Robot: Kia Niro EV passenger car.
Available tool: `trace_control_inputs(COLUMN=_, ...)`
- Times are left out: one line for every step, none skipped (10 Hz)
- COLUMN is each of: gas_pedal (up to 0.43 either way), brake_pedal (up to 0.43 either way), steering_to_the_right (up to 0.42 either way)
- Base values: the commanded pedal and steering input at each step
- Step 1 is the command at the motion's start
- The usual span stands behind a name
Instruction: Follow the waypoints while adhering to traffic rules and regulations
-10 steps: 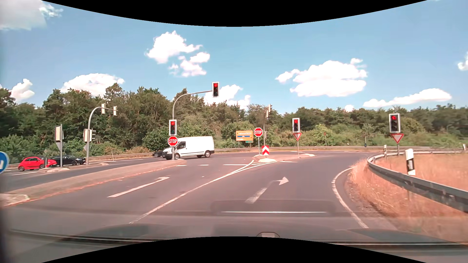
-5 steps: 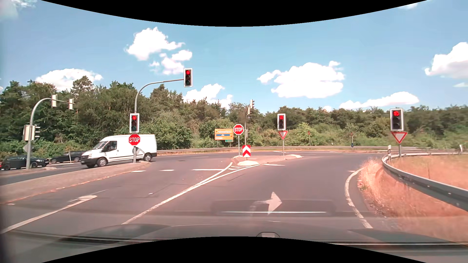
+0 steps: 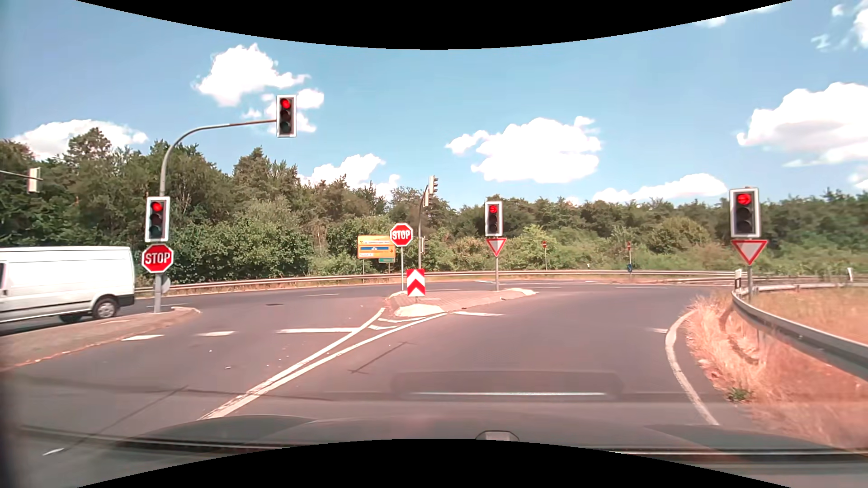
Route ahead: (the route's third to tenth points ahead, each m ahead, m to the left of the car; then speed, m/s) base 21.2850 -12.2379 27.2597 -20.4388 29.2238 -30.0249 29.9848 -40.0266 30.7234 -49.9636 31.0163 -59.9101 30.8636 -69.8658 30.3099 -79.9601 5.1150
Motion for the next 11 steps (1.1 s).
trace_control_inputs(gas_pedal=0.0, brake_pedal=0.232, steering_to_the_right=0.122)
trace_control_inputs(gas_pedal=0.0, brake_pedal=0.232, steering_to_the_right=0.123)
trace_control_inputs(gas_pedal=0.0, brake_pedal=0.232, steering_to_the_right=0.124)
trace_control_inputs(gas_pedal=0.0, brake_pedal=0.232, steering_to_the_right=0.124)
trace_control_inputs(gas_pedal=0.0, brake_pedal=0.232, steering_to_the_right=0.124)
trace_control_inputs(gas_pedal=0.0, brake_pedal=0.232, steering_to_the_right=0.124)
trace_control_inputs(gas_pedal=0.0, brake_pedal=0.232, steering_to_the_right=0.124)
trace_control_inputs(gas_pedal=0.0, brake_pedal=0.232, steering_to_the_right=0.124)
trace_control_inputs(gas_pedal=0.0, brake_pedal=0.226, steering_to_the_right=0.124)
trace_control_inputs(gas_pedal=0.0, brake_pedal=0.226, steering_to_the_right=0.124)
trace_control_inputs(gas_pedal=0.0, brake_pedal=0.226, steering_to_the_right=0.124)
